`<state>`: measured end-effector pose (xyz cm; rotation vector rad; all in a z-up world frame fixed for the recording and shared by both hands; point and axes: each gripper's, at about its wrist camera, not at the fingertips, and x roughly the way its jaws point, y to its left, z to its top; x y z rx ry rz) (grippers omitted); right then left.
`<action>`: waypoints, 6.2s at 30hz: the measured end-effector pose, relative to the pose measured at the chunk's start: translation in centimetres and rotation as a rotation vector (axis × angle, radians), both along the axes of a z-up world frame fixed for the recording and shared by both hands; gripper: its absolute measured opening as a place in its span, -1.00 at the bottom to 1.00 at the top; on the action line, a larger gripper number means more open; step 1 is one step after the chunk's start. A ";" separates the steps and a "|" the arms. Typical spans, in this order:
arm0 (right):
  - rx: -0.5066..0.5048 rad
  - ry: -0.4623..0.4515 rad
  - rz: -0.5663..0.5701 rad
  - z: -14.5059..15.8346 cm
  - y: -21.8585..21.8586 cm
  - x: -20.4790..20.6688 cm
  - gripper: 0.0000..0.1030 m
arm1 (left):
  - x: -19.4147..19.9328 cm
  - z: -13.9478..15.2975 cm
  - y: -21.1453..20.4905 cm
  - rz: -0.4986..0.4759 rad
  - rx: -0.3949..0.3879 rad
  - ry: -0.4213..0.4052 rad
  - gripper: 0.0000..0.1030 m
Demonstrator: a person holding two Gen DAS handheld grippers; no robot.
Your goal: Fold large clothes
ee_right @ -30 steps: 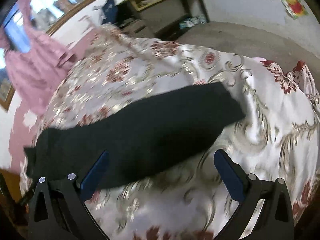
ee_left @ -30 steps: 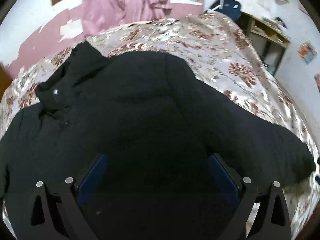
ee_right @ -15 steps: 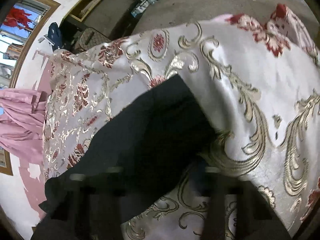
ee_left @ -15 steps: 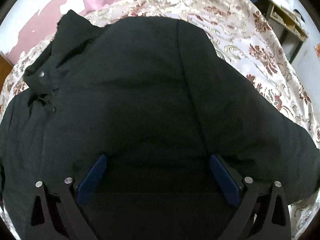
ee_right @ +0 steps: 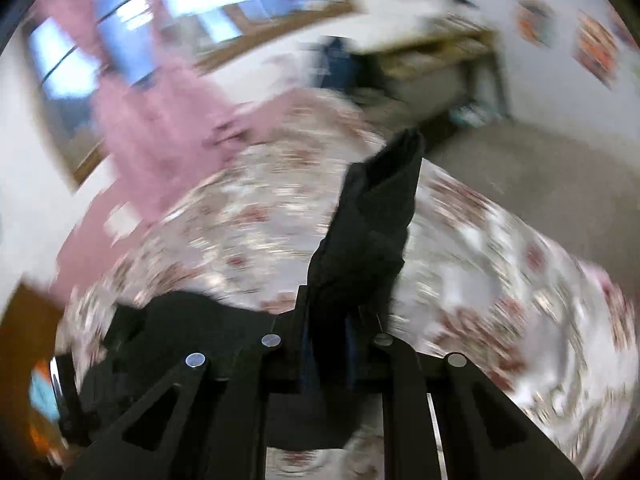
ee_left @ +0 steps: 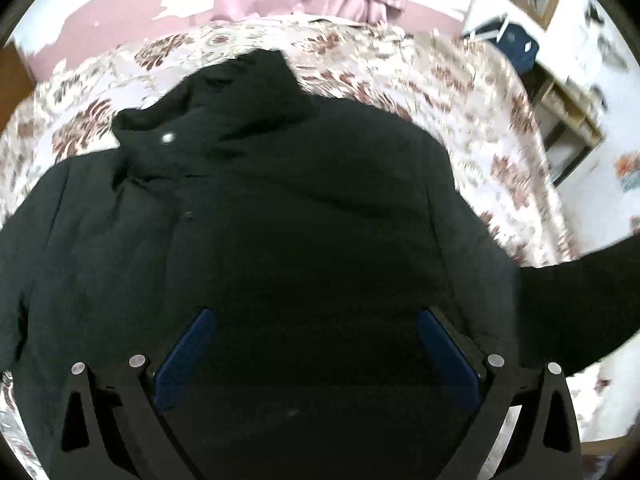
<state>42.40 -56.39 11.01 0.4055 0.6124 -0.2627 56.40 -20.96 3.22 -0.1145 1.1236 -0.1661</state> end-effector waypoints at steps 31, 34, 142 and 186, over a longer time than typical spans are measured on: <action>-0.176 0.292 0.483 -11.9 32.7 1.8 -0.73 | 2.3 -9.3 11.7 -0.068 -0.759 0.342 0.97; -0.173 0.288 0.493 -11.6 33.0 1.2 -0.62 | 2.4 -9.6 10.0 -0.071 -0.699 0.348 0.60; -0.456 0.468 0.669 -17.5 48.5 8.8 0.97 | -21.3 -10.6 56.8 1.338 -0.452 0.053 -0.70; -0.426 0.425 0.075 -9.1 24.4 1.5 0.97 | -7.2 7.3 10.7 -0.390 0.212 -0.193 -0.87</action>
